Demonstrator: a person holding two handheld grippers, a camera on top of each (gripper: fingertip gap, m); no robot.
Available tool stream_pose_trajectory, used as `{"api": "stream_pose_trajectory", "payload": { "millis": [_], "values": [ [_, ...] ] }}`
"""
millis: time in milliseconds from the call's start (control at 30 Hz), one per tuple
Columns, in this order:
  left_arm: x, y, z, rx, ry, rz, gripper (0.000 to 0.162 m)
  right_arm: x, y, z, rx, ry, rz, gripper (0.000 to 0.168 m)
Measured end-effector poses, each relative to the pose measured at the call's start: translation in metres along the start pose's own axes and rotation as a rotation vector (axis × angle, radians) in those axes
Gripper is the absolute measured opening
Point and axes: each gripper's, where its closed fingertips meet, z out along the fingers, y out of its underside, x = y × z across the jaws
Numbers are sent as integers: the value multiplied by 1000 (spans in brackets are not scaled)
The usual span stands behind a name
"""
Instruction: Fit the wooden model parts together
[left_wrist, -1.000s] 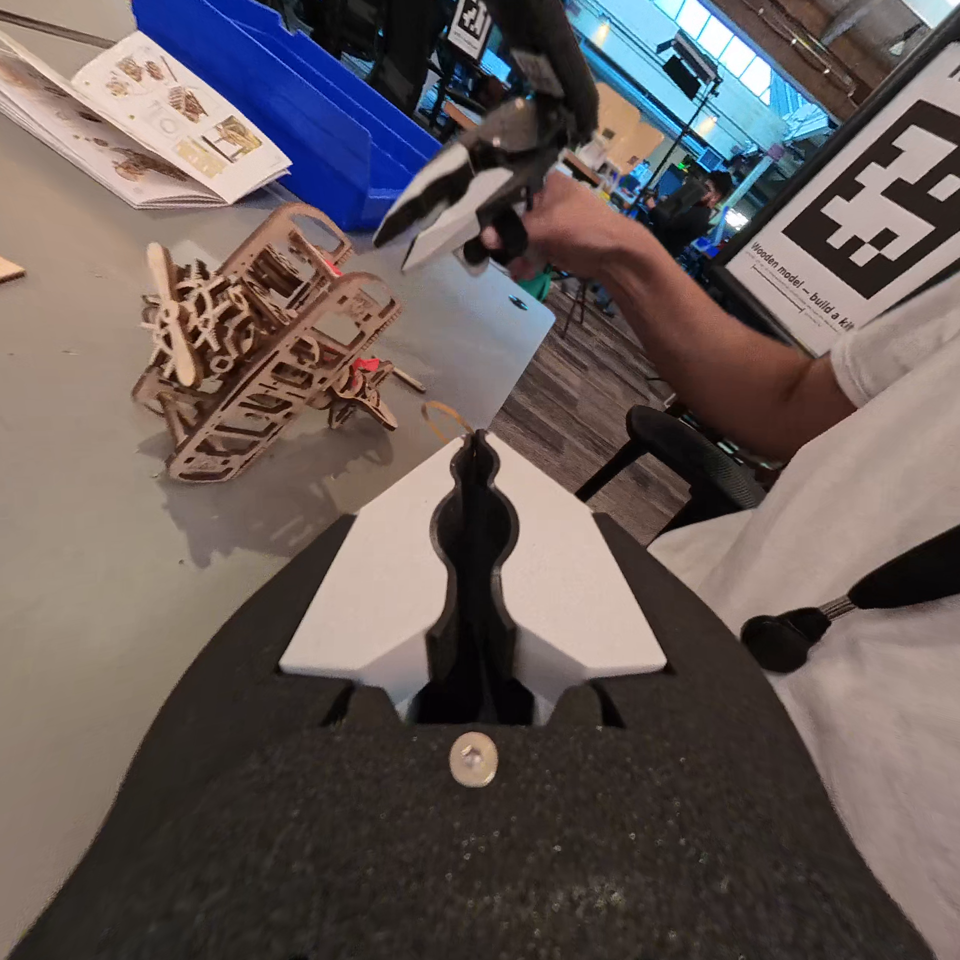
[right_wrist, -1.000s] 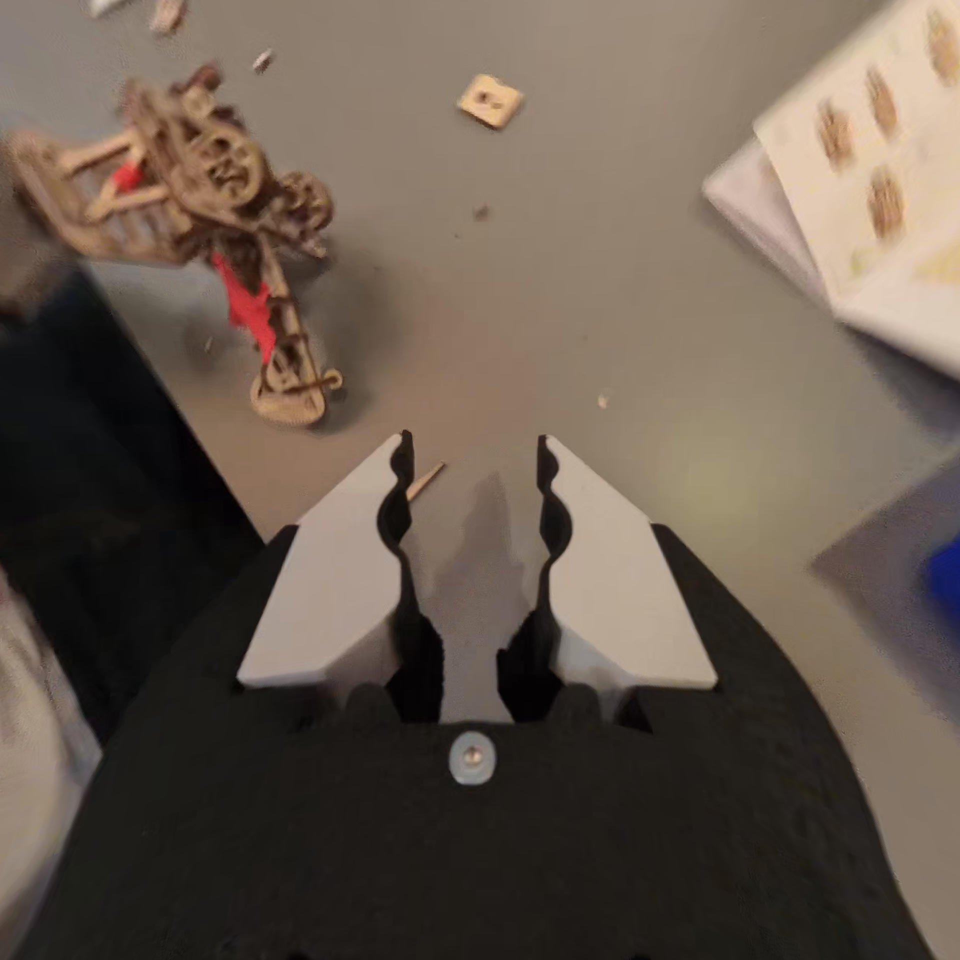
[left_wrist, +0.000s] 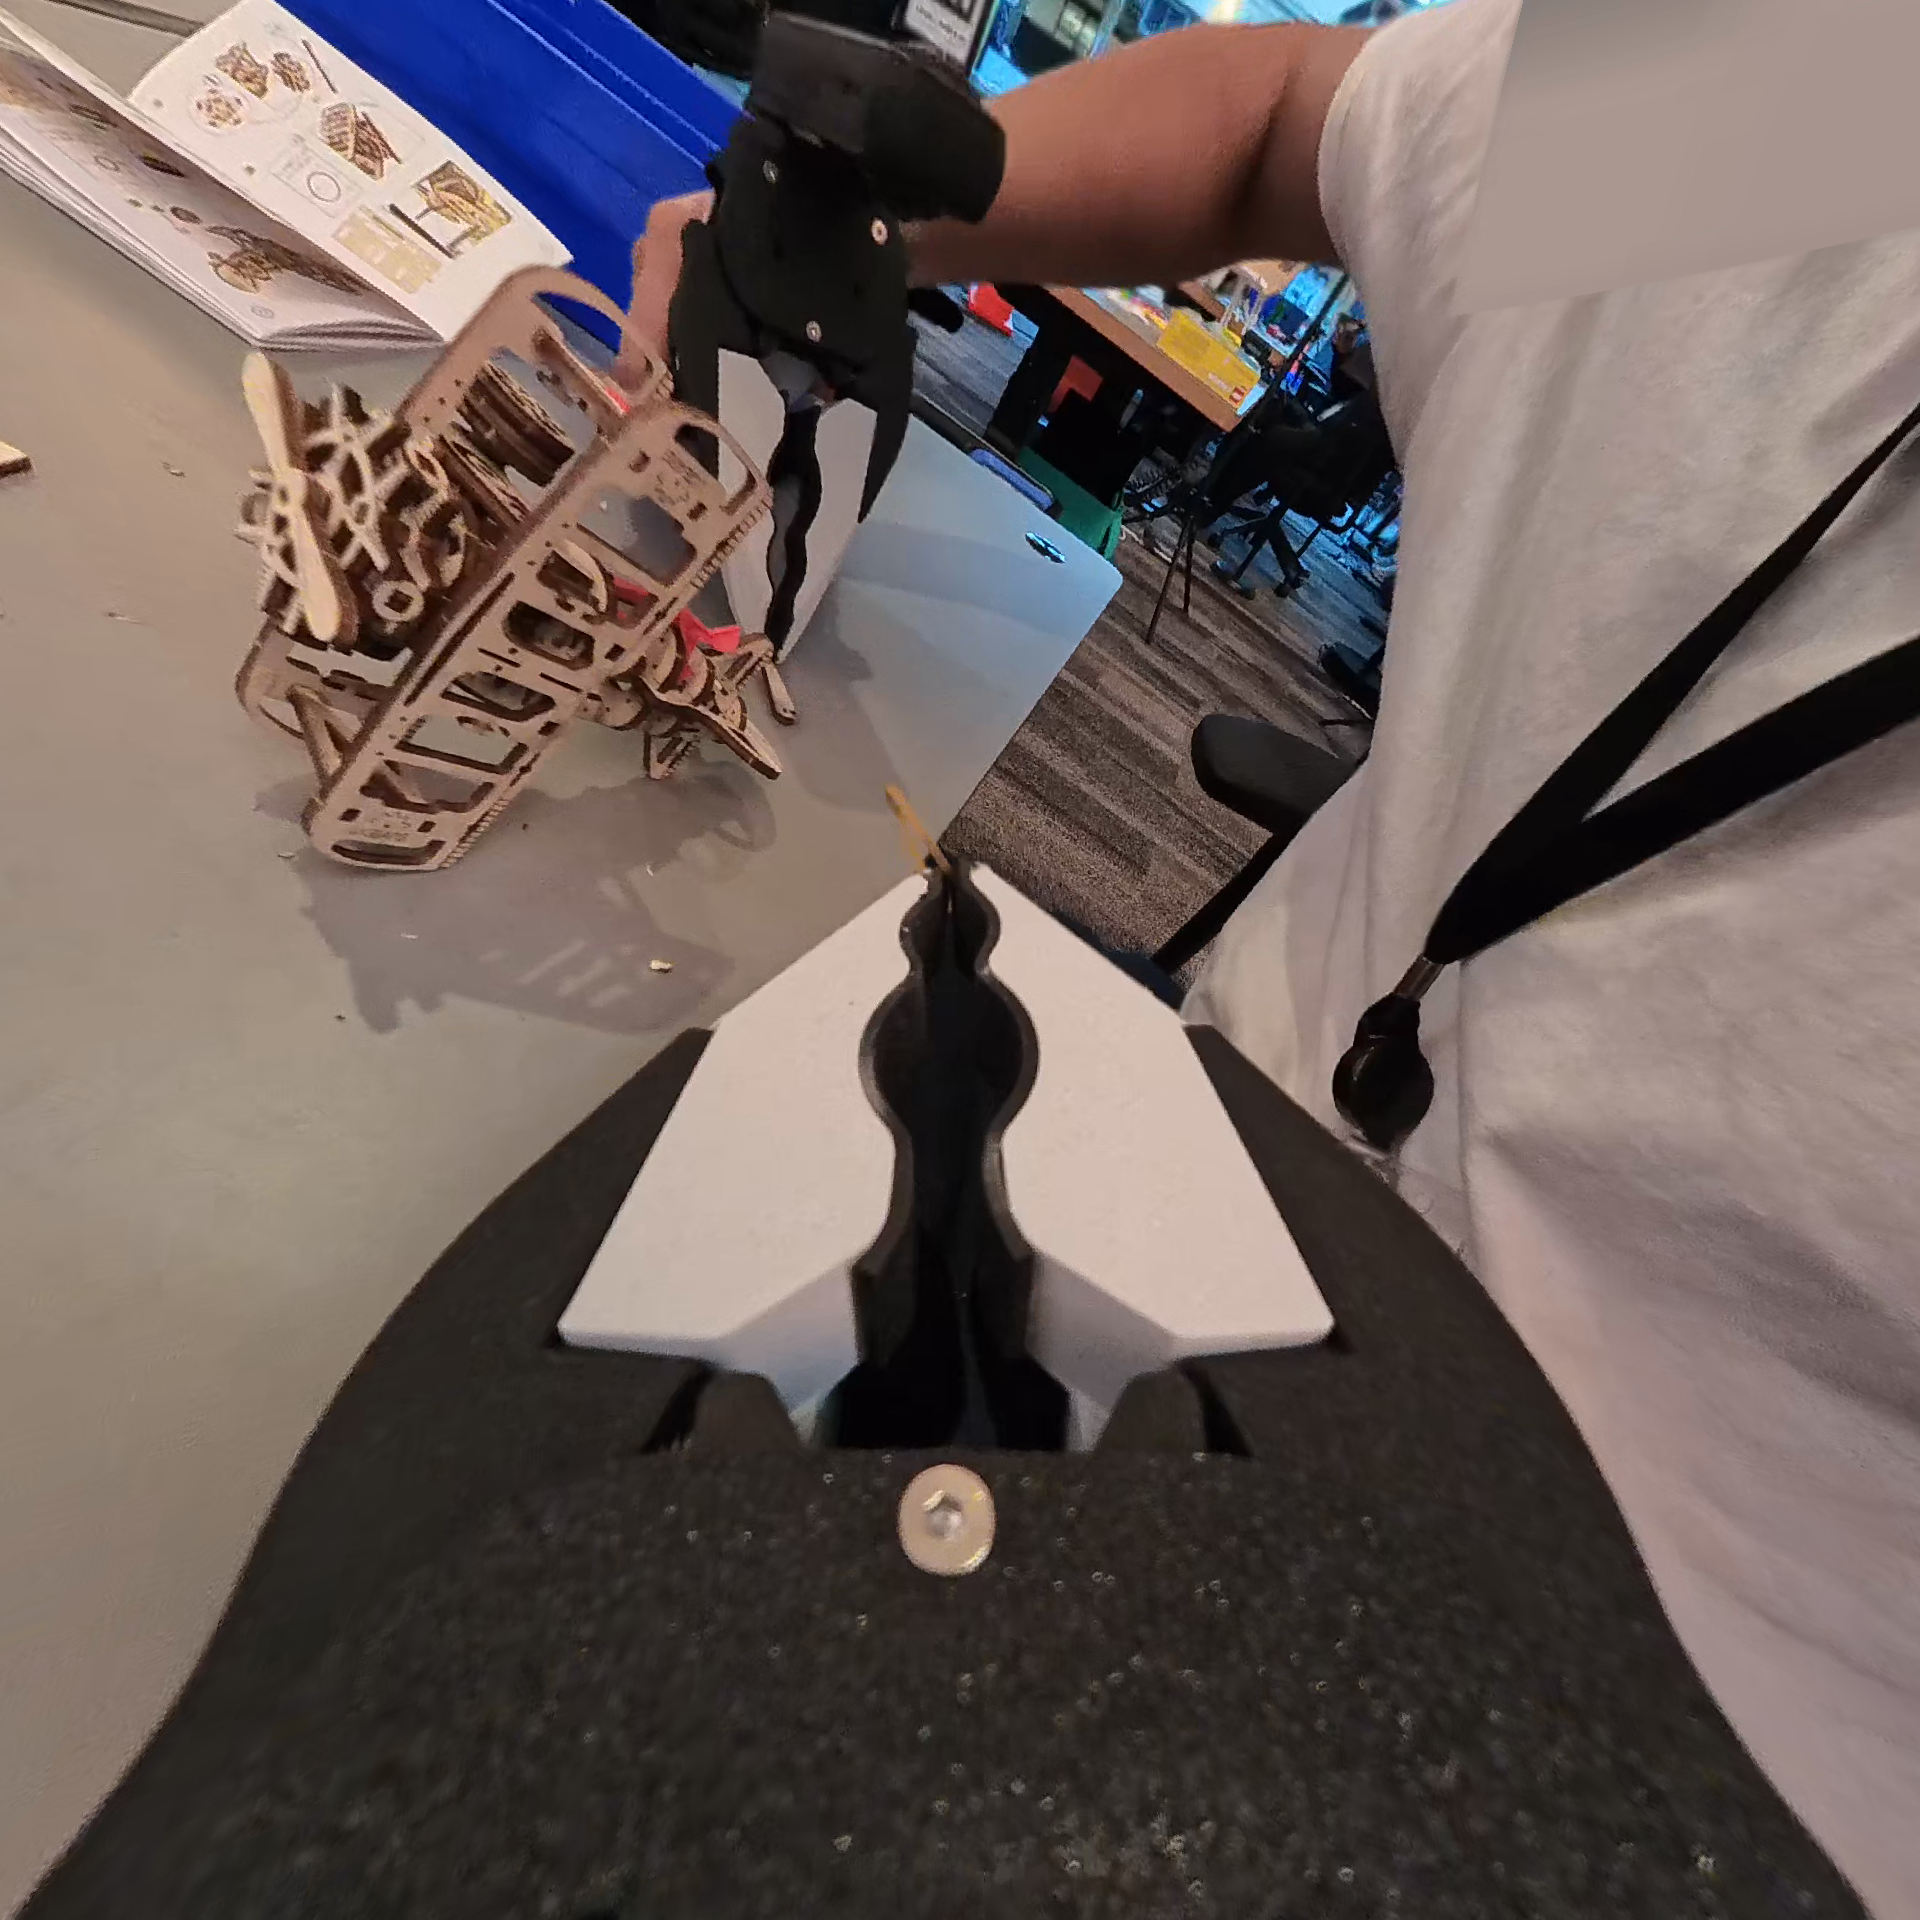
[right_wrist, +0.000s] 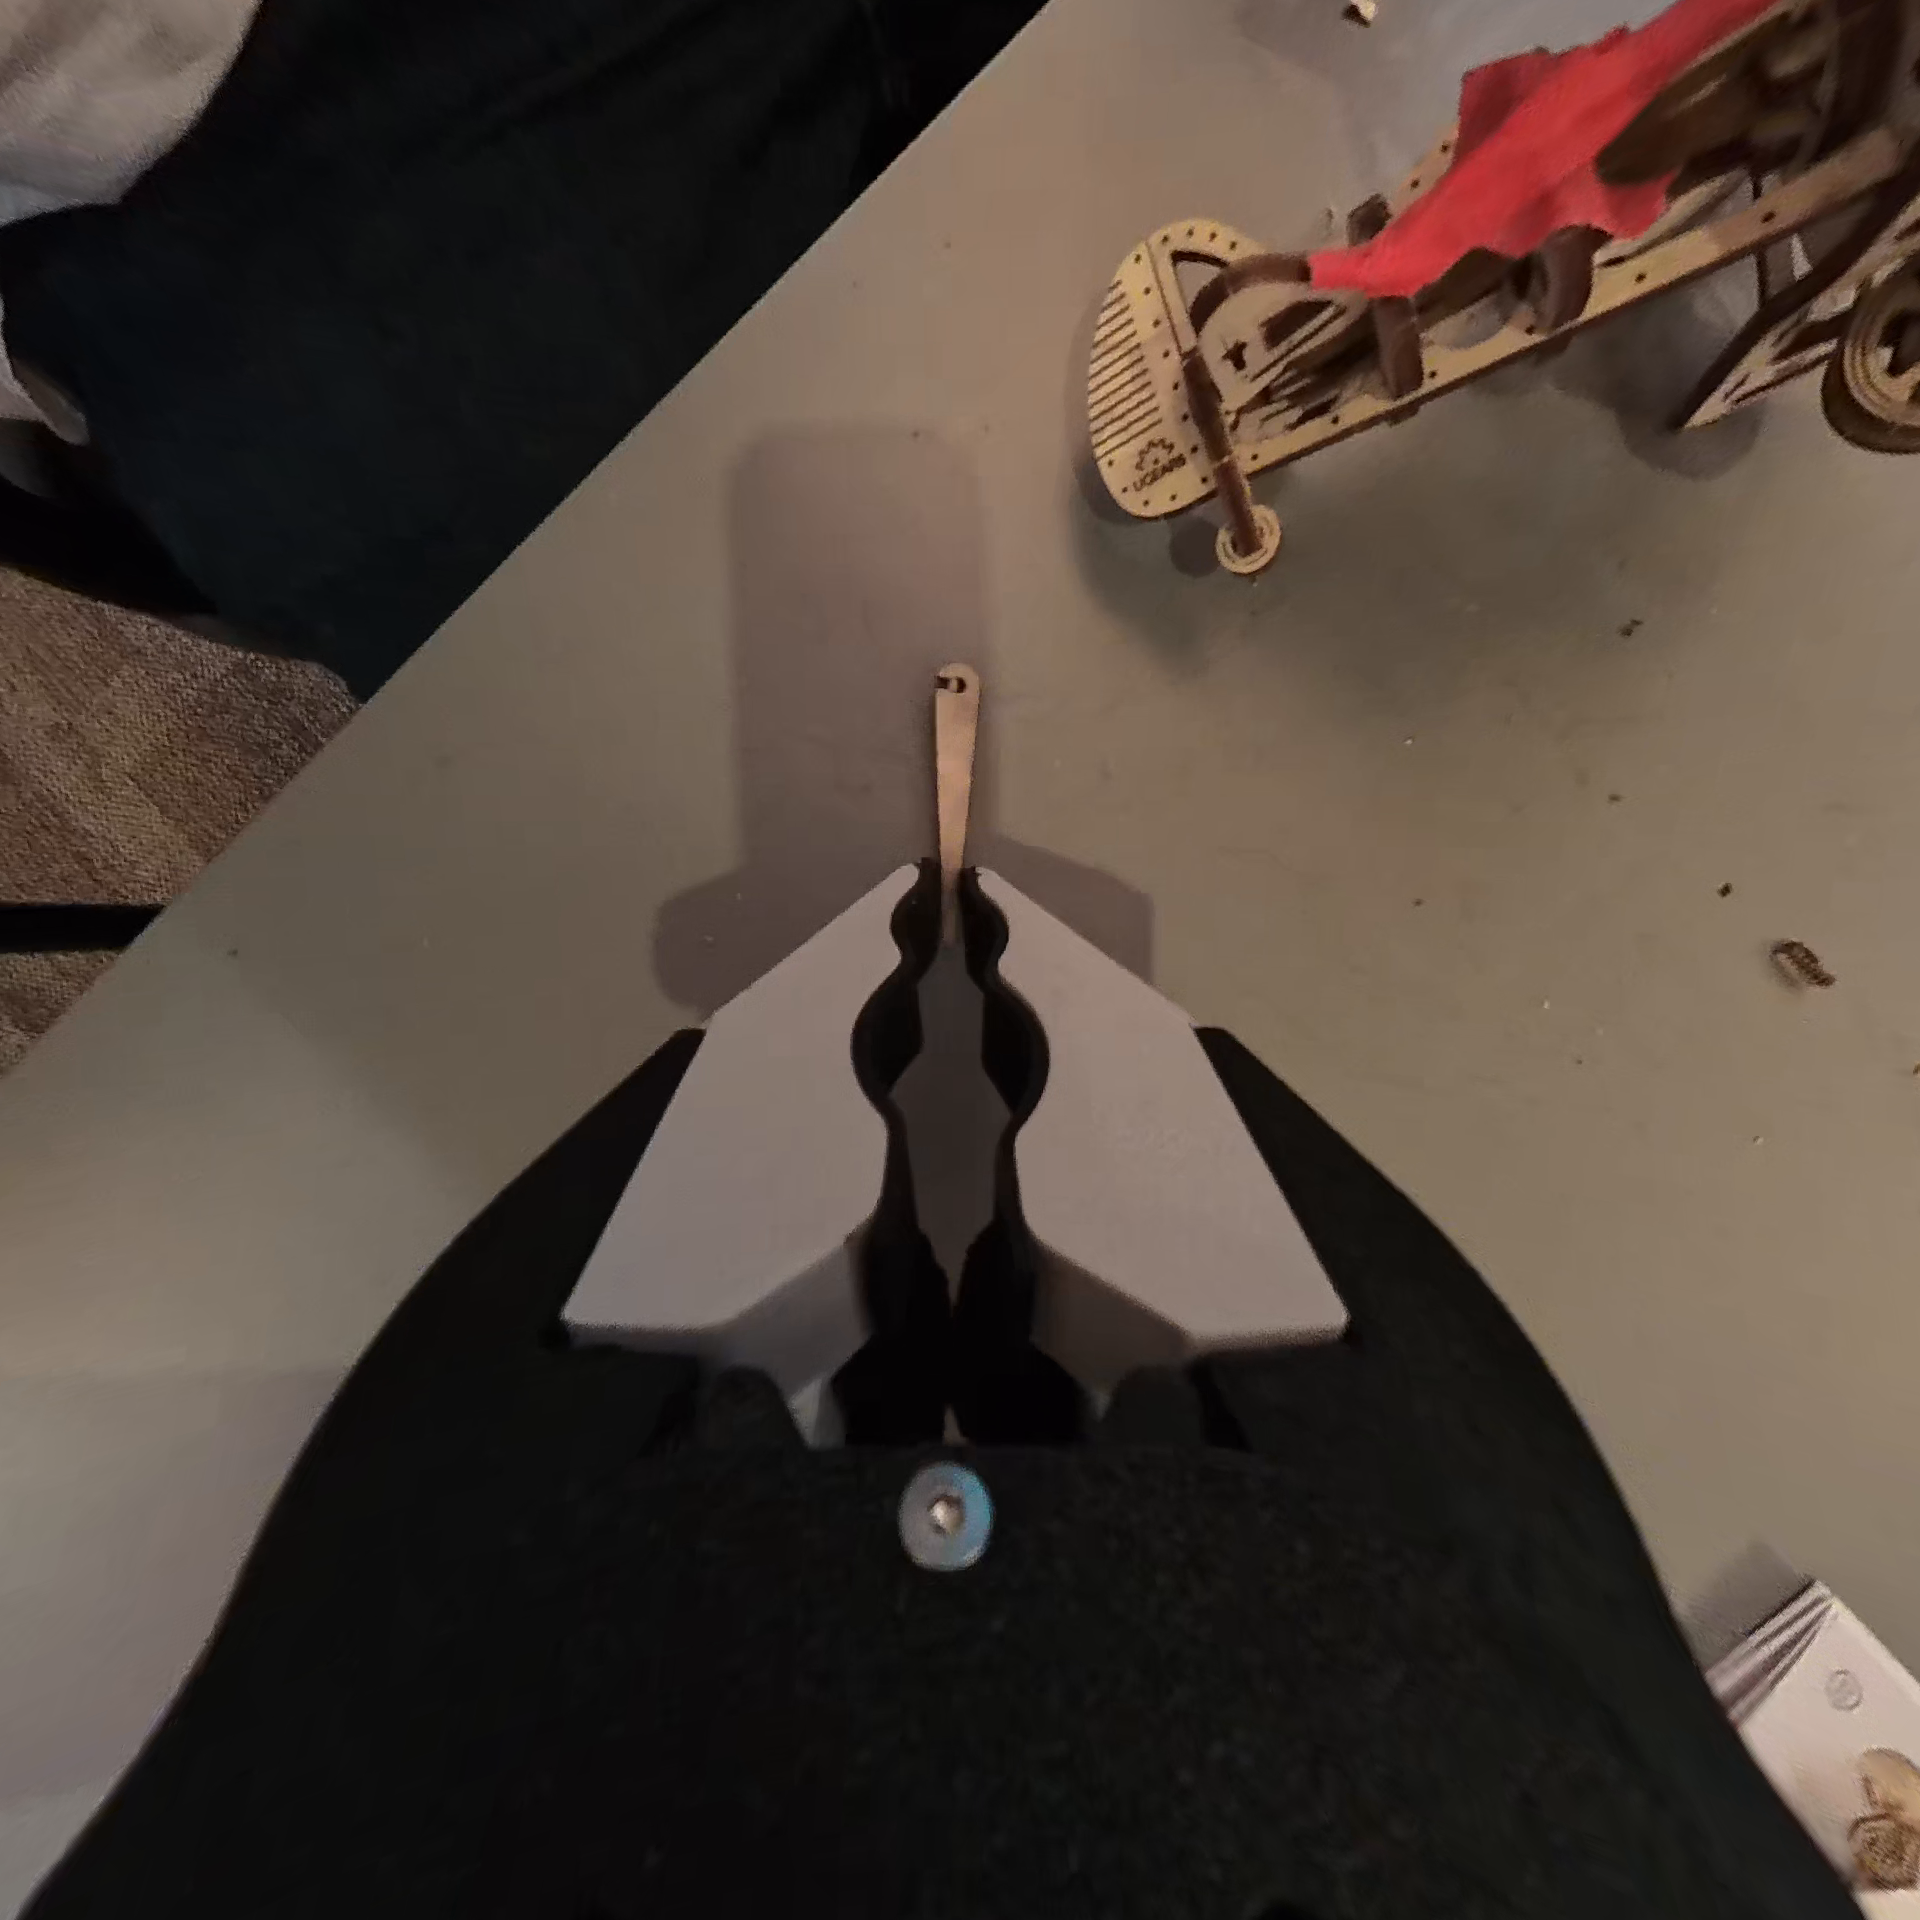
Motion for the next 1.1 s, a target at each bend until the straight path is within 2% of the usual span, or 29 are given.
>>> {"api": "stream_pose_trajectory", "payload": {
  "millis": [233, 333, 400, 467, 567, 633, 733, 867, 1000, 1100],
  "values": [
    [-8, -28, -16, 106, -56, 14, 0, 5, -5, 0, -65, 40, 245, 1],
    [-10, -44, -24, 172, -88, 24, 0, 17, -15, -21, -53, 89, 377, 1],
    [-7, -57, -30, 236, -84, 18, 0, 30, -11, -48, -91, 189, 461, 1],
    [-12, -63, -34, 264, -100, -2, 0, 49, -19, -81, -28, 349, 546, 1],
    [-21, -64, -34, 281, -89, -78, 0, 59, -54, -118, 146, 556, 611, 1],
    [-18, -68, -31, 299, -26, -124, 0, 48, -83, -119, 212, 632, 627, 1],
    [-13, -65, -22, 262, 29, -122, 0, 25, -145, -92, 469, 556, 704, 1],
    [-8, -55, -13, 164, -11, 30, 0, 7, -194, -41, 731, 386, 868, 2],
    [1, -46, -7, 80, -53, 225, 0, 10, -204, -11, 902, 203, 1154, 1],
    [2, -41, -2, 36, -109, 337, 0, 10, -211, -14, 1065, 22, 1228, 1]
  ]
}}
